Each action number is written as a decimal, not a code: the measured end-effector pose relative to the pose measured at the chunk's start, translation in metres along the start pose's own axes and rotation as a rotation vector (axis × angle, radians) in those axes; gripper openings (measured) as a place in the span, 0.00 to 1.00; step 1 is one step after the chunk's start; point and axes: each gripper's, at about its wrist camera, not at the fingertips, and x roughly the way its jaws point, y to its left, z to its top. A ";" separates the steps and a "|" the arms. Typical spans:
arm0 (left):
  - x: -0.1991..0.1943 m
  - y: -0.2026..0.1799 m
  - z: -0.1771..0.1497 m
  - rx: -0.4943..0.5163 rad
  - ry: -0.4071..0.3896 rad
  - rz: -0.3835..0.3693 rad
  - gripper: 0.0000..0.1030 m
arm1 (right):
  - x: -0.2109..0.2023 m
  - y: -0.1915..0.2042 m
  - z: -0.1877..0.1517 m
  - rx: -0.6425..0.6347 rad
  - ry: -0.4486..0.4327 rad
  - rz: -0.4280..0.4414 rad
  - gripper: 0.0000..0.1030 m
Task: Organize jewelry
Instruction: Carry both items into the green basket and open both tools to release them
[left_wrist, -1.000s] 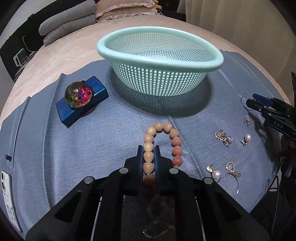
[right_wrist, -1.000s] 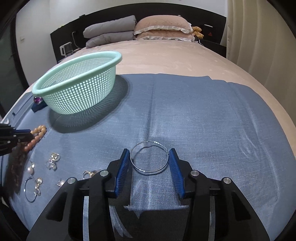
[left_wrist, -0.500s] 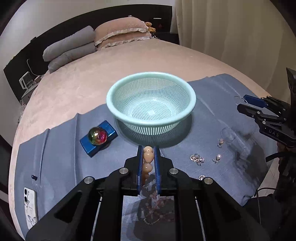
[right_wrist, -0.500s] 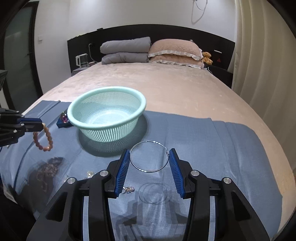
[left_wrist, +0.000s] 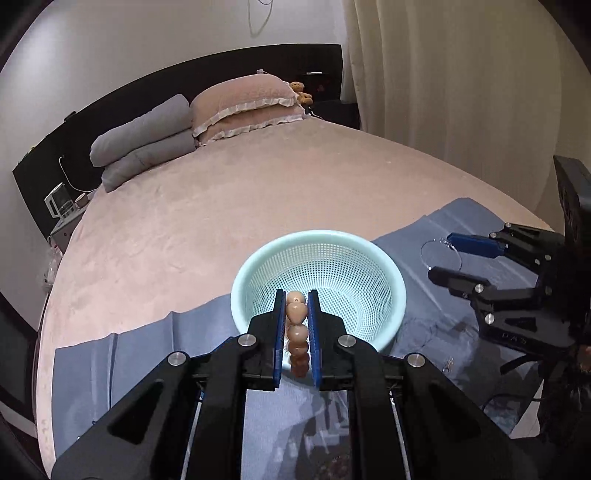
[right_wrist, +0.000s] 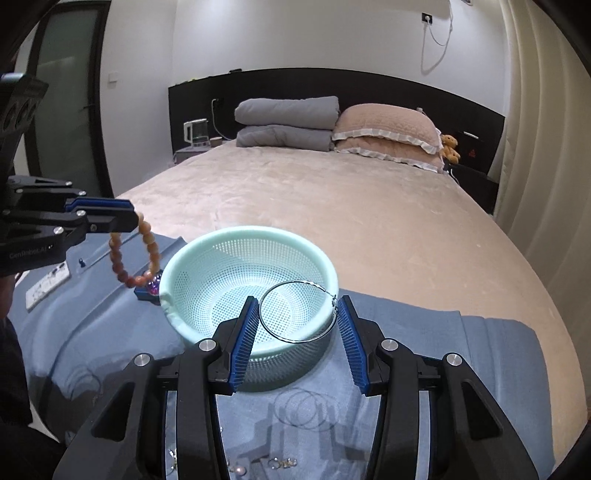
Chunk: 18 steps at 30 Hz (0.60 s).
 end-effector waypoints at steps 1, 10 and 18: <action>0.005 0.002 0.004 -0.006 0.002 -0.006 0.12 | 0.004 0.002 0.002 -0.003 0.003 0.009 0.40; 0.090 0.005 -0.008 -0.054 0.152 -0.040 0.12 | 0.065 0.017 0.000 0.027 0.088 0.064 0.40; 0.121 0.005 -0.031 -0.063 0.243 -0.048 0.12 | 0.093 0.029 -0.017 0.028 0.156 0.063 0.41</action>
